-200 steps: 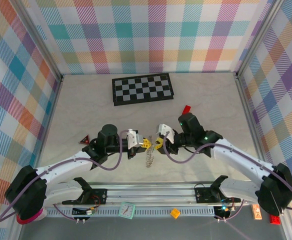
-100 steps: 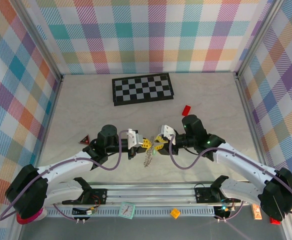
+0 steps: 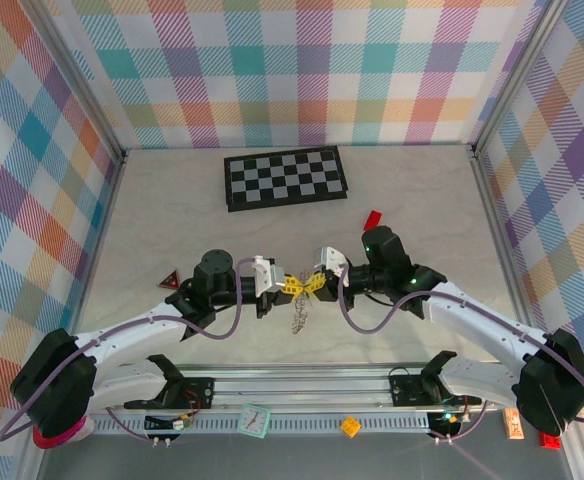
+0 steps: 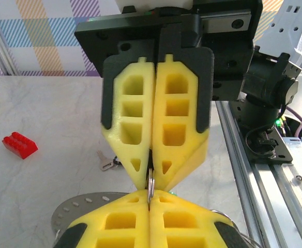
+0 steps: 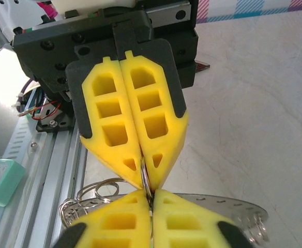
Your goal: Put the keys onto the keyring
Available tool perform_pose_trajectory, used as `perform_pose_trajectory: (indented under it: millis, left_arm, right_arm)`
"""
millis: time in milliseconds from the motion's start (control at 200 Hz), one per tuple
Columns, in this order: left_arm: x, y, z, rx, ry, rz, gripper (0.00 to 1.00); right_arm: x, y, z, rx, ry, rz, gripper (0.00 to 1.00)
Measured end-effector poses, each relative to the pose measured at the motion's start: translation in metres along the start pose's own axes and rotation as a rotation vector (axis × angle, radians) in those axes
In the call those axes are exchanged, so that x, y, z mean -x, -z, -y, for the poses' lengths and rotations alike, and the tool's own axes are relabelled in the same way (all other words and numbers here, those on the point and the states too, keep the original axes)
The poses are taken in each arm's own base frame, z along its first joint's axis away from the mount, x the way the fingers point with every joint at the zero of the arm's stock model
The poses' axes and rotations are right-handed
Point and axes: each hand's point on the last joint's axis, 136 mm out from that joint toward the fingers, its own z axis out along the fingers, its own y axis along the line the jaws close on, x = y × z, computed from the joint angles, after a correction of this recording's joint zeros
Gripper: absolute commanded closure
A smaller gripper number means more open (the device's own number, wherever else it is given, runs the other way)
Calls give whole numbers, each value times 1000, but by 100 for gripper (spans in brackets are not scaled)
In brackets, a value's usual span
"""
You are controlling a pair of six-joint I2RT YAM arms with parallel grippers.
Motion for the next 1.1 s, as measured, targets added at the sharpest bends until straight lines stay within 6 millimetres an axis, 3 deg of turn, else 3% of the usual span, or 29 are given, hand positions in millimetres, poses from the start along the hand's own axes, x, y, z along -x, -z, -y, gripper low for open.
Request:
perform_pose_trajectory:
  millis: [95, 295, 560, 840, 1045, 1100]
  left_arm:
    - [0, 0, -2, 13, -2, -2, 76]
    - [-3, 5, -4, 37, -12, -60, 72]
    - [10, 6, -8, 27, -68, -125, 77]
    - [-1, 3, -6, -4, -52, -175, 84]
    - [-2, 3, -2, -24, -48, -180, 100]
    - [-3, 3, -2, -26, -48, -182, 100]
  right_arm:
    - [1, 1, 0, 2, 4, -8, 100]
    - [5, 6, 6, -22, 37, -82, 100]
    - [7, 5, 5, -14, 102, -221, 100]
    - [3, 1, -2, 19, 145, -300, 100]
    - [4, 0, -1, 8, 158, -316, 100]
    - [4, 0, -1, 6, 156, -317, 92]
